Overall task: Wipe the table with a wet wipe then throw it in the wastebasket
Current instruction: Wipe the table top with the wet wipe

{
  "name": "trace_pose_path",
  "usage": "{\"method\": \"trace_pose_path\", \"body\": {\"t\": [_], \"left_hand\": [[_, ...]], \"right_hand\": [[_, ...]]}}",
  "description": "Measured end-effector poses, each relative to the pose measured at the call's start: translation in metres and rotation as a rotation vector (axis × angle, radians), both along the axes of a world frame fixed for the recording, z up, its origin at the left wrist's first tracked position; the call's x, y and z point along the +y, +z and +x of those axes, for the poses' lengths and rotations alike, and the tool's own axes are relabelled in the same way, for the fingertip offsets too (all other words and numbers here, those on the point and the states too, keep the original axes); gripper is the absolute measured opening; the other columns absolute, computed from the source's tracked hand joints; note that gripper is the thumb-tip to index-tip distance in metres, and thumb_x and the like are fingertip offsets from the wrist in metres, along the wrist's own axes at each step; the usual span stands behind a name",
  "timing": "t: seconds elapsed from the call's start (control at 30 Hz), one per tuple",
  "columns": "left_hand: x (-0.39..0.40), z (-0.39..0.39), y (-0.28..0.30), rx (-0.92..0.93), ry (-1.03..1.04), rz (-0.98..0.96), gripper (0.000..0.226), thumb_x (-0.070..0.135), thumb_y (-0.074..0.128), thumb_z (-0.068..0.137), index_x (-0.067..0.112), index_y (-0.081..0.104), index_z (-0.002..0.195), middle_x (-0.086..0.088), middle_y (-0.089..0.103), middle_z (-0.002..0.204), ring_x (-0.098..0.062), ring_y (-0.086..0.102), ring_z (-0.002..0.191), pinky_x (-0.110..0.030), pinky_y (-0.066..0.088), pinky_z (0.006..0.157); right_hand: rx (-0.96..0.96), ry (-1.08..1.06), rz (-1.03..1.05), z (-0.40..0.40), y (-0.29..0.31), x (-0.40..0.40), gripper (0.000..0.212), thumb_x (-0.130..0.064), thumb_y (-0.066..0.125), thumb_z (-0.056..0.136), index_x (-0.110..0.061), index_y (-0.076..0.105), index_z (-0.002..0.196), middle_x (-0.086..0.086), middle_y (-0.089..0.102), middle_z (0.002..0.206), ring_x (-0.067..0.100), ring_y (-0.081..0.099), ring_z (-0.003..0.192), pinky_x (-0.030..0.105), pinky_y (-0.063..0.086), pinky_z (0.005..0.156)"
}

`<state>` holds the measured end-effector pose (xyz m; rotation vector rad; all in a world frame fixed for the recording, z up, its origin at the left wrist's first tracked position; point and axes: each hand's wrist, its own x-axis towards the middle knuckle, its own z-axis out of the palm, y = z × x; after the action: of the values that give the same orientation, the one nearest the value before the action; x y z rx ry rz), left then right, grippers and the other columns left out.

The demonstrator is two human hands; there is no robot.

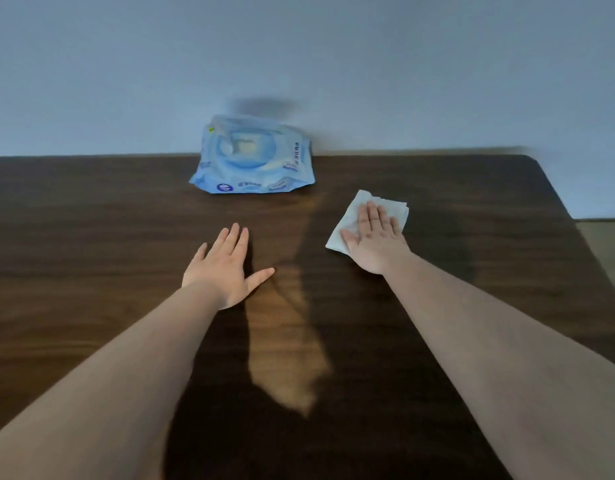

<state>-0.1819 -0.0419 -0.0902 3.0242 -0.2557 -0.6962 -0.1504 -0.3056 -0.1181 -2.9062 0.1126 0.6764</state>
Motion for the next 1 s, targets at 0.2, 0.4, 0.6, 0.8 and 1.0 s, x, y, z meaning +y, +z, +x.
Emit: {"method": "trace_pose_path", "body": {"t": [0.2, 0.4, 0.6, 0.8, 1.0], "left_hand": [[0.144, -0.035, -0.001, 0.015, 0.253, 0.102, 0.098, 0.08, 0.016, 0.078, 0.019, -0.012, 0.15, 0.0, -0.015, 0.159, -0.017, -0.012, 0.145, -0.041, 0.006, 0.119], [0.238, -0.065, -0.01, 0.043, 0.416, 0.122, 0.111, 0.088, 0.013, 0.066, 0.019, -0.015, 0.149, -0.003, -0.017, 0.158, -0.018, -0.013, 0.145, -0.042, 0.005, 0.119], [0.251, -0.072, -0.022, -0.047, 0.473, 0.018, 0.117, 0.093, 0.01, 0.06, 0.021, -0.014, 0.149, -0.002, -0.019, 0.158, -0.017, -0.017, 0.144, -0.045, -0.002, 0.117], [0.282, -0.076, -0.04, -0.094, 0.515, -0.02, 0.115, 0.094, 0.009, 0.061, 0.023, -0.013, 0.149, 0.0, -0.018, 0.158, -0.017, -0.018, 0.144, -0.046, -0.005, 0.117], [0.279, -0.073, -0.037, -0.037, 0.517, -0.086, 0.116, 0.092, 0.014, 0.059, 0.023, -0.014, 0.149, 0.0, -0.023, 0.157, -0.018, -0.024, 0.142, -0.048, -0.01, 0.116]], "right_hand": [[-0.018, 0.266, 0.014, 0.009, -0.007, 0.149, 0.07, -0.053, 0.01, 0.097, -0.013, -0.014, 0.149, 0.006, -0.017, 0.159, 0.022, -0.015, 0.145, 0.041, -0.01, 0.118], [-0.018, 0.427, 0.045, 0.016, -0.01, 0.266, 0.069, -0.053, 0.01, 0.097, -0.013, -0.012, 0.149, 0.004, -0.016, 0.159, 0.021, -0.014, 0.146, 0.041, -0.008, 0.118], [-0.075, 0.507, 0.053, 0.029, -0.005, 0.332, 0.068, -0.051, 0.01, 0.098, -0.013, -0.01, 0.15, 0.004, -0.014, 0.159, 0.02, -0.014, 0.146, 0.04, -0.009, 0.117], [-0.064, 0.675, 0.064, 0.051, -0.012, 0.449, 0.068, -0.051, 0.012, 0.098, -0.014, -0.009, 0.15, 0.003, -0.014, 0.16, 0.02, -0.014, 0.146, 0.042, -0.009, 0.117], [-0.084, 0.774, 0.06, 0.061, -0.016, 0.513, 0.068, -0.051, 0.012, 0.098, -0.012, -0.009, 0.15, 0.005, -0.013, 0.16, 0.023, -0.012, 0.146, 0.043, -0.008, 0.117]]}}
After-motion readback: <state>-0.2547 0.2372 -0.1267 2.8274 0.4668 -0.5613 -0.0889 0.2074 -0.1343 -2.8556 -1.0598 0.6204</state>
